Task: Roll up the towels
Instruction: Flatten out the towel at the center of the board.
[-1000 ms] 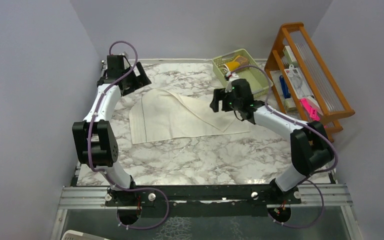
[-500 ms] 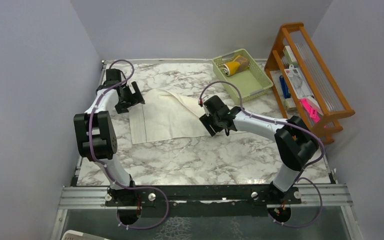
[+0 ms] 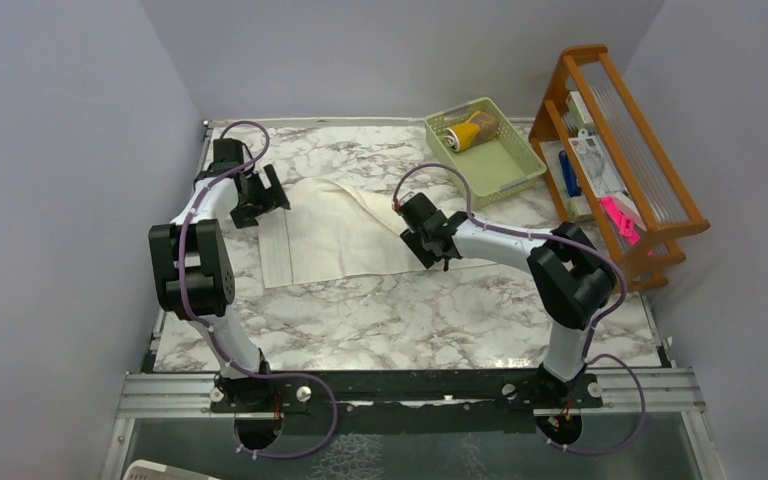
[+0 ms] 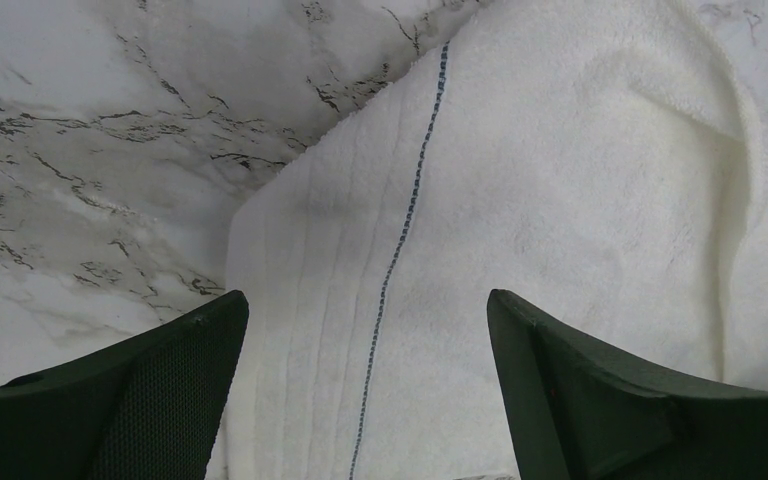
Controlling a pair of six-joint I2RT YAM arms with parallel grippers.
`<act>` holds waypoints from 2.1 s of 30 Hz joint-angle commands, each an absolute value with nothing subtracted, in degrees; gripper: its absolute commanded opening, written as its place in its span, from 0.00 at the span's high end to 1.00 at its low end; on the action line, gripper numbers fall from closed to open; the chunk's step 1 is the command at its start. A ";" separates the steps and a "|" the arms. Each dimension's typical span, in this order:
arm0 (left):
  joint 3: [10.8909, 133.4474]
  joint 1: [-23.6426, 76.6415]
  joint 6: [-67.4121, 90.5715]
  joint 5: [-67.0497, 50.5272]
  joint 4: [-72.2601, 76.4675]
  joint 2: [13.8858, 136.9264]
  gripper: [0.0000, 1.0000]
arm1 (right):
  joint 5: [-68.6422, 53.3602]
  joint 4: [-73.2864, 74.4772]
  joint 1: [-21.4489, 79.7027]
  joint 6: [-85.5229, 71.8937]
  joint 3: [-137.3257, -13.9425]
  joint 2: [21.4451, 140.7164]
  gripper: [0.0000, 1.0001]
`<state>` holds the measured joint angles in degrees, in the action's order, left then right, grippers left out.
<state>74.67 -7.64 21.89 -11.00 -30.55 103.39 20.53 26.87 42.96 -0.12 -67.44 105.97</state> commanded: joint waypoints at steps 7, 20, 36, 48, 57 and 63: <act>72.77 -7.10 22.08 -10.97 -28.96 100.16 0.09 | 23.58 25.68 43.15 -0.12 -70.28 108.94 0.86; 63.66 7.01 30.59 -11.68 -20.23 93.96 0.09 | 14.32 31.31 39.75 -3.69 -78.24 104.25 0.99; 58.46 14.21 34.80 -17.56 -3.95 94.68 0.20 | 10.21 28.56 27.08 -10.17 -83.85 102.11 0.99; 52.72 19.90 39.00 -19.42 0.78 100.81 0.25 | 8.77 28.40 24.63 -10.80 -84.34 102.50 0.99; 43.63 24.00 45.46 -23.47 1.32 99.14 0.26 | 10.31 26.02 24.14 -13.85 -78.11 97.34 0.99; 39.43 29.22 51.23 -33.34 7.86 99.41 0.26 | 9.82 24.44 20.18 -15.65 -74.02 92.52 0.99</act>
